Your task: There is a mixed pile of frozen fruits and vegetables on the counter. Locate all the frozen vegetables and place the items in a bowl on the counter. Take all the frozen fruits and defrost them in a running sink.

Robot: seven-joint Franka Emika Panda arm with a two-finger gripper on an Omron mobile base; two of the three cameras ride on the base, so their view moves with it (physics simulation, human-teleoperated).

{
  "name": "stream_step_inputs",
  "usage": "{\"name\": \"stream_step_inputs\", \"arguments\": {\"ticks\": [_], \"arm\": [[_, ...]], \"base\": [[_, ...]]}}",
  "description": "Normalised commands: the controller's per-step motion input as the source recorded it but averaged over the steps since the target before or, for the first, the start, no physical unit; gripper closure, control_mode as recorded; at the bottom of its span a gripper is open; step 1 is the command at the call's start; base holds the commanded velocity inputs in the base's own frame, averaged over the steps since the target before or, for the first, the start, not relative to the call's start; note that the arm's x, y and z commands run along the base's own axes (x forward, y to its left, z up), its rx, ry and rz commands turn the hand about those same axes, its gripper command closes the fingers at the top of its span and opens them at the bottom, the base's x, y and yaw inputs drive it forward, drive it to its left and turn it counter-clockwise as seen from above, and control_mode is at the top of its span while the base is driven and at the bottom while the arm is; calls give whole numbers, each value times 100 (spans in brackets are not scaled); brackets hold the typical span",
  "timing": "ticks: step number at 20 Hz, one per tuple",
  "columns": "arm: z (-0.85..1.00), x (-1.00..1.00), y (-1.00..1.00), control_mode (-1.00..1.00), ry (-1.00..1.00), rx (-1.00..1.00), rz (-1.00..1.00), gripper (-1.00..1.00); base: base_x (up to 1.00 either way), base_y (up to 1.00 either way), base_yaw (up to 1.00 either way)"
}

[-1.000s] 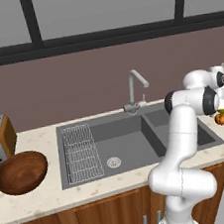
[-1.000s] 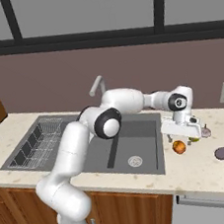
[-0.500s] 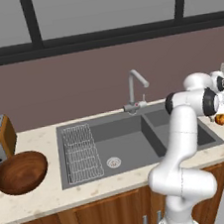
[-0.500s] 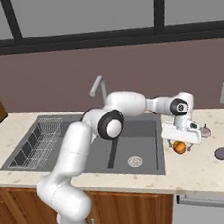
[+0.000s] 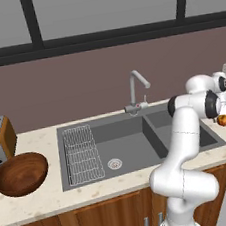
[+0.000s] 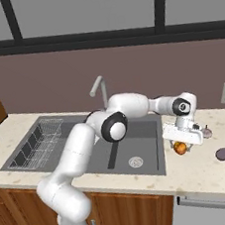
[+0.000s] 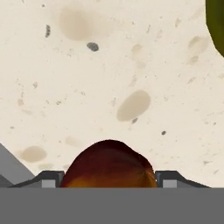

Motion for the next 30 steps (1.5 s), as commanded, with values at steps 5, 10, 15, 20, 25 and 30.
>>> {"name": "stream_step_inputs", "arguments": {"ticks": [5,10,15,20,25,30], "arm": [[-5,0,0,-100,1,1,0,100],[19,0,32,-100,-3,-7,1,100],[22,-7,55,-100,-13,-7,0,100],[11,-4,61,-100,-13,-5,0,100],[-8,6,56,-100,-4,-2,-1,100],[-19,23,49,-100,3,0,-3,100]], "base": [[0,0,0],[0,0,0],[0,0,0],[0,0,0],[0,0,0],[0,0,0]]}}
